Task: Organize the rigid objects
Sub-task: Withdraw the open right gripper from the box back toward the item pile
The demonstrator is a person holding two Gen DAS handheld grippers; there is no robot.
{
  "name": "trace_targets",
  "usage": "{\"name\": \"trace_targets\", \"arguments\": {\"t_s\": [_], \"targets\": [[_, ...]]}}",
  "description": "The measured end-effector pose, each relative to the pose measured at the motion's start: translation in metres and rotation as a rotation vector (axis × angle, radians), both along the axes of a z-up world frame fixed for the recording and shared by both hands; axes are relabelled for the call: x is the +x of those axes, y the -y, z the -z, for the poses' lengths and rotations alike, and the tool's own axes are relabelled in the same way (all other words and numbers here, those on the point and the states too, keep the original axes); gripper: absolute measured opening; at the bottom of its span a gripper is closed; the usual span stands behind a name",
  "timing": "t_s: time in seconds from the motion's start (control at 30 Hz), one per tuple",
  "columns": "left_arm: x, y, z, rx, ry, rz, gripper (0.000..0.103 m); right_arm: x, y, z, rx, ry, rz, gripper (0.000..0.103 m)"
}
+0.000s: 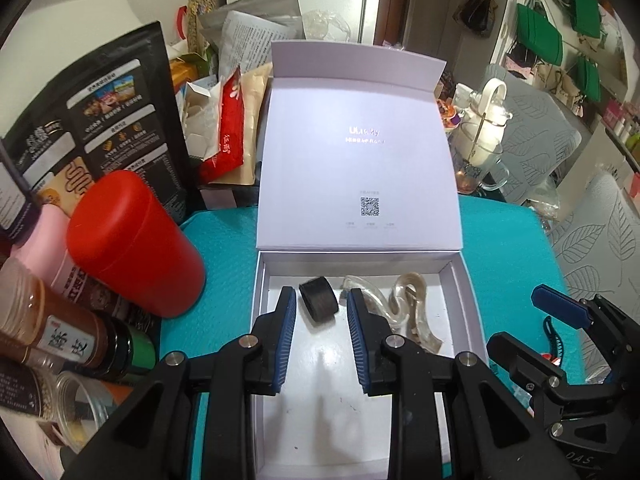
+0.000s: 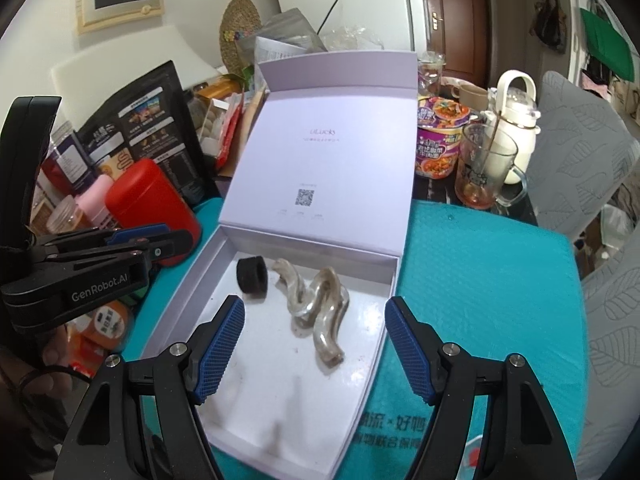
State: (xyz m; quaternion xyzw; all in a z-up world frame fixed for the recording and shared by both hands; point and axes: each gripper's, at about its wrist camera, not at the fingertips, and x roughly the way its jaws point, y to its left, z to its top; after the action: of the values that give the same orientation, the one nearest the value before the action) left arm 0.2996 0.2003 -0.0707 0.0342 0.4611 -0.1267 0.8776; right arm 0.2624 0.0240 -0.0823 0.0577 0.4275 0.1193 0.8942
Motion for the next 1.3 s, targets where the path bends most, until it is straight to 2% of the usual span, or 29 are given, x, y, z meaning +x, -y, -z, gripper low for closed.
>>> {"name": "trace_targets", "arguments": {"t_s": [0.53,1.3], "targets": [[-0.067,0.009,-0.054,-0.02,0.075,-0.066,0.026,-0.062,0.021,-0.055,-0.006,0.087,-0.034,0.074],[-0.19,0.063,-0.095,-0.007,0.147,-0.168,0.026,-0.167,0.086,-0.09,0.031,0.169,-0.16,0.074]]}}
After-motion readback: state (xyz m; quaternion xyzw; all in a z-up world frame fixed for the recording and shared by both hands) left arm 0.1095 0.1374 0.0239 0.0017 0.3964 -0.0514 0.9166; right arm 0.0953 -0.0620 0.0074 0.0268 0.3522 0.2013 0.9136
